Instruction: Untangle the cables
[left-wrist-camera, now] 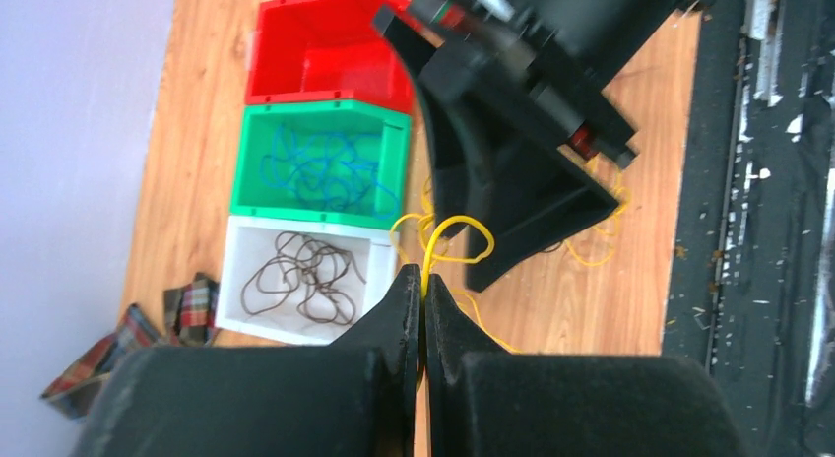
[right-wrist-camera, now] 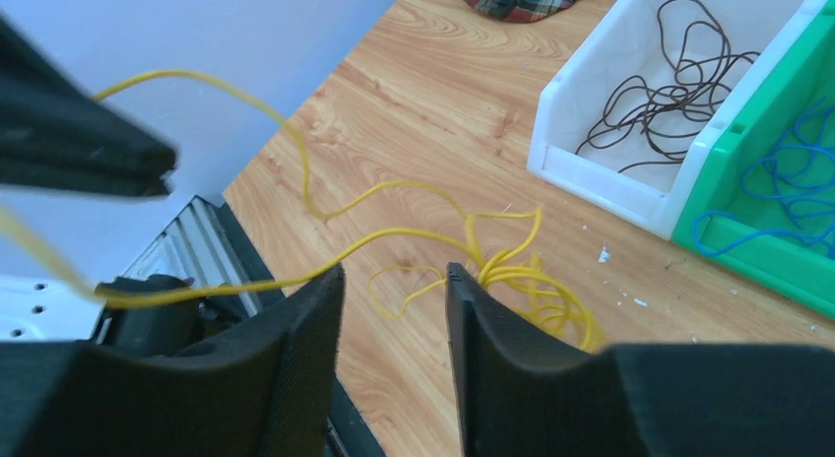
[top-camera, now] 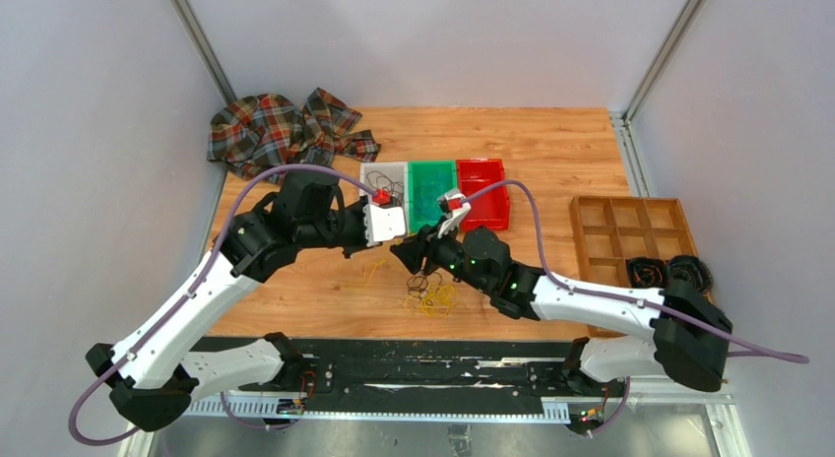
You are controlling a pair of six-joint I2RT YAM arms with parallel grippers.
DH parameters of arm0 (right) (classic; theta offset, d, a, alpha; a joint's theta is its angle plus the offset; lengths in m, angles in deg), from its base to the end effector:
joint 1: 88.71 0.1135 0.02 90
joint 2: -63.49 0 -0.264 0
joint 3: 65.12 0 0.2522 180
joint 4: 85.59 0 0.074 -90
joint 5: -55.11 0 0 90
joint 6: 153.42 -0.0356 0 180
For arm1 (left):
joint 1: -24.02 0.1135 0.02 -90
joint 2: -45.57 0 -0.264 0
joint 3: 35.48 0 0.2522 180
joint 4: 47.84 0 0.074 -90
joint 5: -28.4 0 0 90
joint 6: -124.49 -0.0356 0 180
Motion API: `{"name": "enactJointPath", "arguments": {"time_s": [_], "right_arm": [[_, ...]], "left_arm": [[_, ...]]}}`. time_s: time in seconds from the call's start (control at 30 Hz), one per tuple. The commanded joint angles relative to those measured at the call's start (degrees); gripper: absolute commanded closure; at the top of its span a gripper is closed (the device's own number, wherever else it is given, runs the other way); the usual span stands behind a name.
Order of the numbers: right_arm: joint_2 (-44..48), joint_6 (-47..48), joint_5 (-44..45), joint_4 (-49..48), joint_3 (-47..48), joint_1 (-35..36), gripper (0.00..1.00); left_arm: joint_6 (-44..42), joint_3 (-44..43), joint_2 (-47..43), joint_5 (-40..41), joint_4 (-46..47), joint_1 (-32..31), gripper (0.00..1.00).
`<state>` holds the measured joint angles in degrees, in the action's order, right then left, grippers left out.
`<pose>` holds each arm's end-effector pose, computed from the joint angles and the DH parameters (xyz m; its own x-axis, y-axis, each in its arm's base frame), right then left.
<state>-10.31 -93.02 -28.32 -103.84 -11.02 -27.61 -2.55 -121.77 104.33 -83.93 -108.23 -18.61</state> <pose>0.1452 0.2546 0.2792 -0.4129 0.2673 -0.8706 -0.7021 0.5155 0.4913 0.1354 -0.1431 0.3978 0.2002 0.5731 -0.7947 0.9280 0.1494 0.3414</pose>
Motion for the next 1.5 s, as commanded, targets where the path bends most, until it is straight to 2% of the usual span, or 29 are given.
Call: {"name": "enactJointPath", "arguments": {"time_s": [0.0, 0.27, 0.43, 0.6, 0.83, 0.97, 1.1, 1.33, 1.47], "right_arm": [[6.0, 0.1, -2.9, 1.9, -1.6, -0.4, 0.52], [11.1, 5.8, -8.7, 10.7, 1.7, -0.4, 0.29], [11.1, 8.6, -7.8, 10.9, 2.7, -0.5, 0.25], [7.0, 8.6, -13.9, 6.8, 6.1, -0.6, 0.26], [2.3, 5.0, -19.1, -0.1, 8.7, -0.6, 0.39], [-1.3, 1.1, -22.5, -3.4, 9.4, -0.6, 0.57], [-4.4, -3.4, -25.2, -8.5, 8.2, -0.6, 0.69], [-7.0, -7.5, -26.6, -14.0, 6.7, -0.6, 0.78], [-7.2, -8.3, -25.7, -14.8, 4.9, -0.6, 0.88]], "left_arm": [[-3.2, -1.4, 0.3, 5.6, -0.4, -0.7, 1.00], [-5.8, -1.2, -0.8, 4.3, -0.5, -1.3, 1.00], [-6.3, -2.8, -0.9, 1.9, -1.8, -1.6, 0.99], [-5.8, -3.6, -0.6, 1.5, -1.8, -1.8, 1.00], [-5.2, -4.9, -0.4, 1.2, -1.8, -2.0, 1.00], [-5.0, -6.2, 0.3, 1.4, -1.7, -2.1, 1.00], [-4.9, -7.7, 1.0, 1.6, -1.6, -2.2, 1.00], [-4.3, -12.1, 2.4, 1.9, -1.6, -2.3, 1.00], [-5.1, -15.2, 3.0, 3.4, -1.7, -2.3, 1.00]]}}
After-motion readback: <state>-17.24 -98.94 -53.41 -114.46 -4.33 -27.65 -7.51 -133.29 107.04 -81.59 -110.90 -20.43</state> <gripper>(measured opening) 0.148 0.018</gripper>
